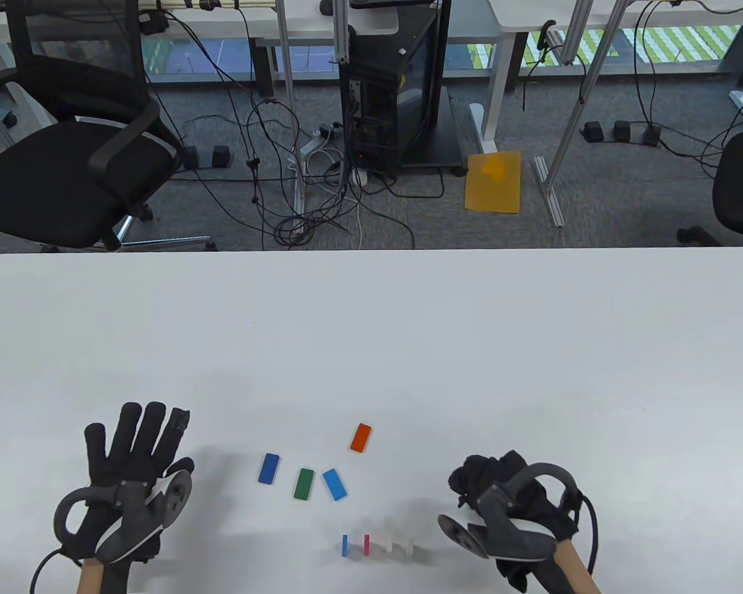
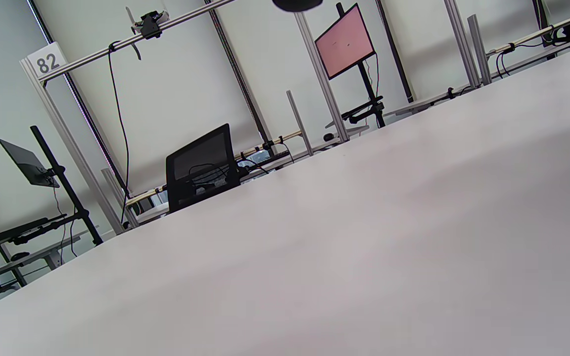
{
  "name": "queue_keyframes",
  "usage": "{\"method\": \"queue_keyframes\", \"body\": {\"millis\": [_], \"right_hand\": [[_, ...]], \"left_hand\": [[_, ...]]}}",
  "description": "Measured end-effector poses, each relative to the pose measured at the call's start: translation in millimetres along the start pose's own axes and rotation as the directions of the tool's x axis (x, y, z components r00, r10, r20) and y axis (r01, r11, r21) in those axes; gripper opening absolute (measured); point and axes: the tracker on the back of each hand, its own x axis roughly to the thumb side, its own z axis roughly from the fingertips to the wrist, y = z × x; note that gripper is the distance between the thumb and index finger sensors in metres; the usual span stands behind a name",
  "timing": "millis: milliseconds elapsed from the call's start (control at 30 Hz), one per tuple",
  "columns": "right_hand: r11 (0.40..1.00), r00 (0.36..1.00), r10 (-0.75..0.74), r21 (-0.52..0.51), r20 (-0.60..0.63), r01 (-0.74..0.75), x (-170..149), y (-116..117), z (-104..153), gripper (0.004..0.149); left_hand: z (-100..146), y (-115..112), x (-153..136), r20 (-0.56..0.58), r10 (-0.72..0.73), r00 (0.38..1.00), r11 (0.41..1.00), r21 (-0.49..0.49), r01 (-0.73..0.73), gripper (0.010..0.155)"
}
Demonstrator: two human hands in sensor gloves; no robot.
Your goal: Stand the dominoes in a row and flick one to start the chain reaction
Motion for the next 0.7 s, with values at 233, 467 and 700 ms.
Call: {"method": "queue_keyframes", "body": {"millis": [233, 467, 700], "right_hand": [[0.987, 0.989, -0.143, -0.073, -0.024, 0.141, 8, 17, 22, 0.049], [0.989, 0.991, -0.126, -0.071, 0.041, 0.128, 18, 21, 24, 0.073], [0.990, 0.990, -0.115, -0.073, 0.076, 0.121, 30, 22, 23, 0.079]], "left_hand": [[-1, -4, 0, -0.008, -0.022, 1.000, 1.000, -0.022, 0.022, 0.071], [-2, -6, 1, -0.004, -0.041, 0.999, 0.999, -0.033, 0.041, 0.071], [-2, -5, 3, 0.001, -0.036, 0.999, 0.999, -0.021, 0.036, 0.074]]}}
